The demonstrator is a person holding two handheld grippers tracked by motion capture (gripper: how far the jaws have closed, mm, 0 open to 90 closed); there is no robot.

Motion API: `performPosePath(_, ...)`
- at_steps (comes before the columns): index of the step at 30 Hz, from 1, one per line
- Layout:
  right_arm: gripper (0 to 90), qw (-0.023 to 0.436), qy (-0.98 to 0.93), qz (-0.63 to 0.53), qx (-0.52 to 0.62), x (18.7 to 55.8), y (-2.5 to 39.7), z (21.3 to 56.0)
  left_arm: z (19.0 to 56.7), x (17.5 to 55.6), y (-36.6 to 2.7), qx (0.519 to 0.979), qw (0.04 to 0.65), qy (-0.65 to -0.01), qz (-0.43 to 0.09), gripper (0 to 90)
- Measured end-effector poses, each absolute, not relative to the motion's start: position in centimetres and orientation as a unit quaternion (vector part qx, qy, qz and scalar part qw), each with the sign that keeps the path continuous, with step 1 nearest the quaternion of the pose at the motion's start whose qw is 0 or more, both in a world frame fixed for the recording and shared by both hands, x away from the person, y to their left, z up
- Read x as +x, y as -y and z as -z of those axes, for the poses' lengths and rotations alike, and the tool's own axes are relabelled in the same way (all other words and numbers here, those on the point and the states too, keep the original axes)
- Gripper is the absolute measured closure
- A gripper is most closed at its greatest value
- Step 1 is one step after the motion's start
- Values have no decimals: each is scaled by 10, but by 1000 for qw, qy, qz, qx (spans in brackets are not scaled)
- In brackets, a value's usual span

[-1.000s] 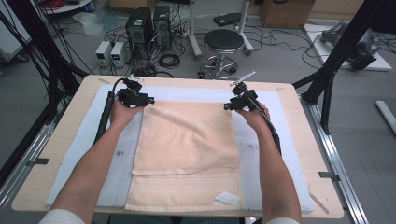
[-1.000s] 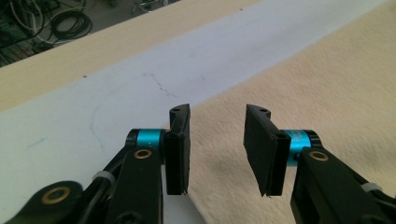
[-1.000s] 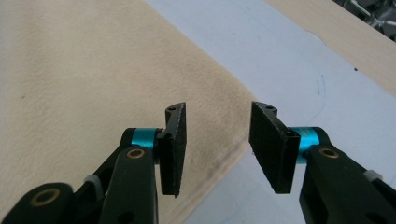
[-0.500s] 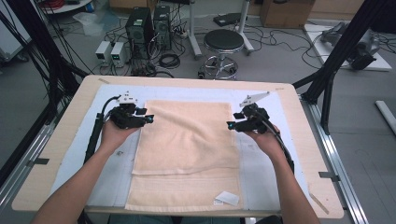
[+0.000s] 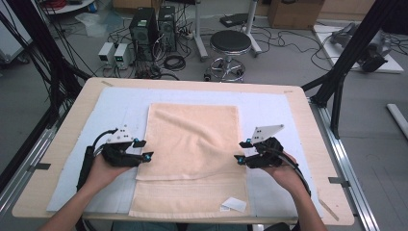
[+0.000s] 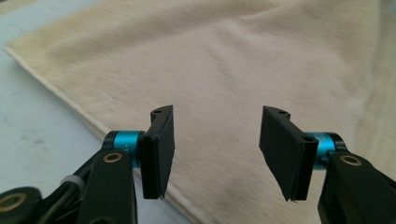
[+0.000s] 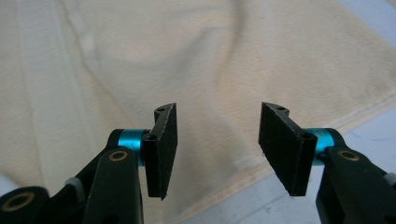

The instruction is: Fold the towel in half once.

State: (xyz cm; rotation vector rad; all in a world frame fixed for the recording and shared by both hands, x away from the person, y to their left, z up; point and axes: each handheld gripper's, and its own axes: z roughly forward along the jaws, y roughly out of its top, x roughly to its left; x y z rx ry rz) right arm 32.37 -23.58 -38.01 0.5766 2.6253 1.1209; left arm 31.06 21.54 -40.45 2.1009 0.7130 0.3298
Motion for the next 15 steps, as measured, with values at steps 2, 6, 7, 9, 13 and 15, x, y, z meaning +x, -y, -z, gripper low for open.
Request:
performPosePath(2, 472, 113, -902, -369, 193, 320, 233, 387, 413, 305, -214, 850, 429, -282, -120, 467)
performPosePath(6, 665, 106, -919, -329, 189, 322, 223, 403, 429, 304, -210, 869, 402, -272, -93, 555)
performPosePath(7, 707, 97, -923, -320, 192, 323, 220, 406, 431, 304, -208, 875, 392, -270, -91, 583)
performPosePath(9, 765, 82, -927, -312, 190, 321, 216, 407, 435, 304, -206, 878, 387, -264, -101, 657)
performPosePath(13, 766, 61, -921, -334, 190, 322, 217, 400, 433, 311, -208, 875, 390, -271, -97, 813)
performPosePath(15, 759, 47, -912, -352, 204, 328, 221, 394, 431, 314, -208, 872, 391, -275, -107, 842)
